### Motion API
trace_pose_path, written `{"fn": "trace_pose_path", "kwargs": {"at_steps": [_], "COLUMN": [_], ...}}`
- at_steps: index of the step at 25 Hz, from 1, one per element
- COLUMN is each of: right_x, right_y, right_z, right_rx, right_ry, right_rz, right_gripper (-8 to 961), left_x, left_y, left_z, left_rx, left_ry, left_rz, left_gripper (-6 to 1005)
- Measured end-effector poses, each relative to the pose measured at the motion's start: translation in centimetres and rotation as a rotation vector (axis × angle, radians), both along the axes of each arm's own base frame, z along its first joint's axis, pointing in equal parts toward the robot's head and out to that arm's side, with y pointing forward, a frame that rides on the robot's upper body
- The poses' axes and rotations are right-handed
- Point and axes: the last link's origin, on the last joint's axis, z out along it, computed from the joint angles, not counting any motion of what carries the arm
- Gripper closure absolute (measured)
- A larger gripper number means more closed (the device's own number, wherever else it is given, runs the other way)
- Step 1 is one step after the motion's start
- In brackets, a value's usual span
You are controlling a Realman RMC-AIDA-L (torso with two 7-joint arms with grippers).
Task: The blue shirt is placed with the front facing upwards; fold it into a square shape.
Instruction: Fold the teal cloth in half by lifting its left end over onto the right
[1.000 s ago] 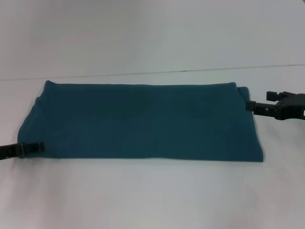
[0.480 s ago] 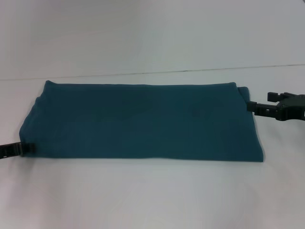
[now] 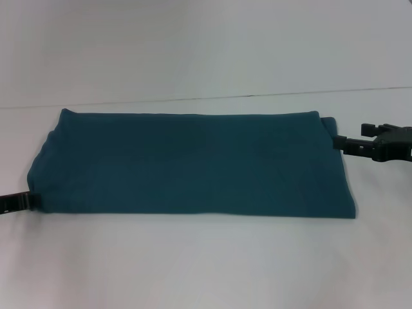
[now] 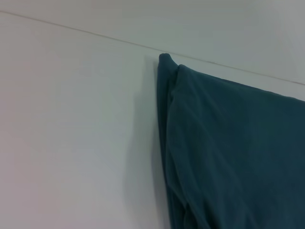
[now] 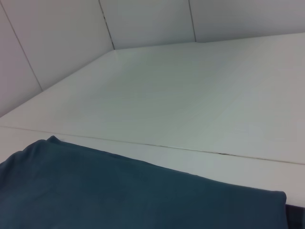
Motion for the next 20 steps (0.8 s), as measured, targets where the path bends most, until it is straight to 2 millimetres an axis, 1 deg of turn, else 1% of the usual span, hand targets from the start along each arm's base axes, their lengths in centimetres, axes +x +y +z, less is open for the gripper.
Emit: {"fn": "trace_pose_path", "kwargs": {"at_steps": [7,11,15,20], "right_x": [0.3,0.4,0.4,0.4], "right_y": [-0.1,-0.1,-0.1,0.0], "right_z": [0.4,0.5,0.6,0.7], "right_rx": [0.007,0.011,0.012,0.015], "right_ry": [-0.003,-0.004,-0.01,-0.012], "right_rz": [-0.007,-0.009,-0.005,-0.004], "right_gripper": [37,37,37,37], "left_x": [0.0,0.2,0.6,0.3], "left_y": [-0.4,-1.0,-1.6,-2.2], "left_z": [-0.1,-0.8,-1.1,-1.0], "left_rx": [-0.014,-0.049,-0.045,-0.028], "left_ry": [-0.009,-0.007,-0.025,-0.047], "left_rz": [-0.009,-0.063,-0.127,-0.146], "left_gripper": [984,983,983,983]}}
